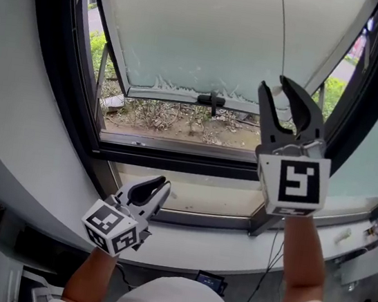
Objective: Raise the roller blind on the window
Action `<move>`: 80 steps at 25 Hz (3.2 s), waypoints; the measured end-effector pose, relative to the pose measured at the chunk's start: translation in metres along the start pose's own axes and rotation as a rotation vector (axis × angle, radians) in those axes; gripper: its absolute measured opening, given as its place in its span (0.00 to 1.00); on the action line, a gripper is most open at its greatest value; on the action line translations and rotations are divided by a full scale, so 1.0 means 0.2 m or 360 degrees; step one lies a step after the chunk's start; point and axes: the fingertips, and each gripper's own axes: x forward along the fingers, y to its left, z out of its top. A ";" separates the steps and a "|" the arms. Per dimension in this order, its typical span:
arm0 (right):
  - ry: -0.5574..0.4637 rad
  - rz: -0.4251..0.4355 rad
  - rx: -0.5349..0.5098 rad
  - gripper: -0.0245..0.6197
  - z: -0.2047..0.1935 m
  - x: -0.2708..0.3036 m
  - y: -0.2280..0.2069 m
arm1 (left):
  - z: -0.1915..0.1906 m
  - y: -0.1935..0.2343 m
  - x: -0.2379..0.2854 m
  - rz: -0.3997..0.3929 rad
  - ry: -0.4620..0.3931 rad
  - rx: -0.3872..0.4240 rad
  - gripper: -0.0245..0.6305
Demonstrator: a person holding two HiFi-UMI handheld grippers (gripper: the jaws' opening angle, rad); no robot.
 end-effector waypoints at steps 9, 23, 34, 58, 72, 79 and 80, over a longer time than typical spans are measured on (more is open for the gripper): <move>0.0090 -0.0004 0.0039 0.22 -0.02 0.03 0.01 | -0.01 0.00 -0.01 -0.0009 0.0004 -0.0012 0.14; 0.0189 0.0015 0.0253 0.24 -0.07 0.04 -0.01 | -0.03 0.00 -0.02 -0.0032 0.0020 -0.0031 0.14; 0.0310 0.0090 0.0402 0.25 -0.23 0.02 0.05 | -0.05 -0.01 -0.02 -0.0049 0.0037 -0.0046 0.14; 0.0352 0.0117 0.0557 0.25 -0.37 -0.24 0.17 | -0.04 -0.10 -0.07 -0.0089 0.0006 -0.0129 0.14; 0.0493 0.0173 0.0750 0.24 -0.61 -0.44 0.32 | -0.12 -0.16 -0.06 -0.0105 0.0037 -0.0242 0.14; 0.0551 0.0194 0.0805 0.24 -0.70 -0.50 0.37 | -0.16 -0.18 -0.05 -0.0103 0.0045 -0.0267 0.14; 0.0558 0.0196 0.0816 0.23 -0.71 -0.51 0.38 | -0.16 -0.18 -0.05 -0.0105 0.0045 -0.0270 0.14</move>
